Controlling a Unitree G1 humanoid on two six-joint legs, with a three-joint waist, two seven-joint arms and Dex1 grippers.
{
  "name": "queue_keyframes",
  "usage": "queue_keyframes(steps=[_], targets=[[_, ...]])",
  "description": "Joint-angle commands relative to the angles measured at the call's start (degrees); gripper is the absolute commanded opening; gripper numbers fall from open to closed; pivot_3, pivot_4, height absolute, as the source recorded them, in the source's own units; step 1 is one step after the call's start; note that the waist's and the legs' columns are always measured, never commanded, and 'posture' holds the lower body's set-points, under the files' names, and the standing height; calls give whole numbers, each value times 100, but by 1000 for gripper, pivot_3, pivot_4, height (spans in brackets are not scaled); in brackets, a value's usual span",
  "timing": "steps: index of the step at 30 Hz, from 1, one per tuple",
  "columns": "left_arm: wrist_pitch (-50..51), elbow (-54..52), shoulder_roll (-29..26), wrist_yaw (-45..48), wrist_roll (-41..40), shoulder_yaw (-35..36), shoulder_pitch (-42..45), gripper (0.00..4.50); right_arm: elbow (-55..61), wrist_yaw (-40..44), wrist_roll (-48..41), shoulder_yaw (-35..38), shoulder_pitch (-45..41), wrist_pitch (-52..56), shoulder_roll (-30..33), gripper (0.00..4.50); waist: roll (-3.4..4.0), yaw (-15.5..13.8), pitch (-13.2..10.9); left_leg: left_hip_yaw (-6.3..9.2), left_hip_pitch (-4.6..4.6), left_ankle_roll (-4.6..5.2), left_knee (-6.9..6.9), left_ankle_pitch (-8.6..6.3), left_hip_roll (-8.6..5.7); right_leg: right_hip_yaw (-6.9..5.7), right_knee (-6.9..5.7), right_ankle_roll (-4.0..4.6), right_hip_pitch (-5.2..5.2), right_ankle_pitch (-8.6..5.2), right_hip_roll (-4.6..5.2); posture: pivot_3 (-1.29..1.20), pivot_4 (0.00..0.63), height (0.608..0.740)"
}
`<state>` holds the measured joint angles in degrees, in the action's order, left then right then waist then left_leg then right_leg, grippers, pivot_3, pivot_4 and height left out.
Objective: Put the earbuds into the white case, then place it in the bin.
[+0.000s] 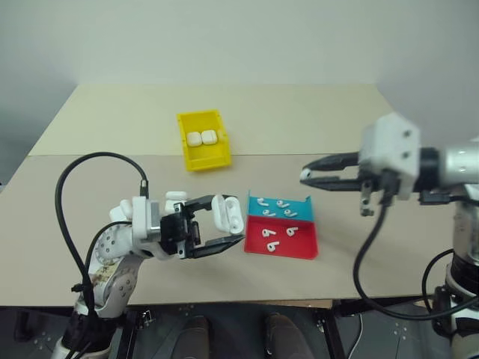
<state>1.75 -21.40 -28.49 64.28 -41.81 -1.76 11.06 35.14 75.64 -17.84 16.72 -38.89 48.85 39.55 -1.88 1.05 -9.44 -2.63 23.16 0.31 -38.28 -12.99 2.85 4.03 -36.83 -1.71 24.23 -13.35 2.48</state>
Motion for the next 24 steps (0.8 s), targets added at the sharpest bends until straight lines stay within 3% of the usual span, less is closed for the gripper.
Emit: queue_keyframes(steps=[1,5,9,24], targets=[[259,-84,-35,234,-193,-90,345,2815,289,-707,-1101,578,11,-173,-729,723,0,5,0,1,-1,0,0,0,0,0,0,0,-1,0,-1,0,150,740],[525,76,-149,405,-106,-144,679,2815,312,-1092,-1661,339,253,-1057,-1549,723,1,1,0,4,0,0,0,0,-2,-1,0,-1,-3,0,-2,0,150,740],[640,123,-169,510,-86,-145,850,2815,125,-1141,-1584,-253,510,-1966,-1851,723,2,4,-1,5,4,0,0,0,-2,0,1,-3,1,-1,-1,0,150,740],[1059,-116,-417,386,87,-63,1017,2815,-615,-780,-1708,-1271,976,-3624,-1685,723,2,-3,-1,6,4,0,0,0,-2,-2,2,-2,0,-1,-1,0,150,740]])
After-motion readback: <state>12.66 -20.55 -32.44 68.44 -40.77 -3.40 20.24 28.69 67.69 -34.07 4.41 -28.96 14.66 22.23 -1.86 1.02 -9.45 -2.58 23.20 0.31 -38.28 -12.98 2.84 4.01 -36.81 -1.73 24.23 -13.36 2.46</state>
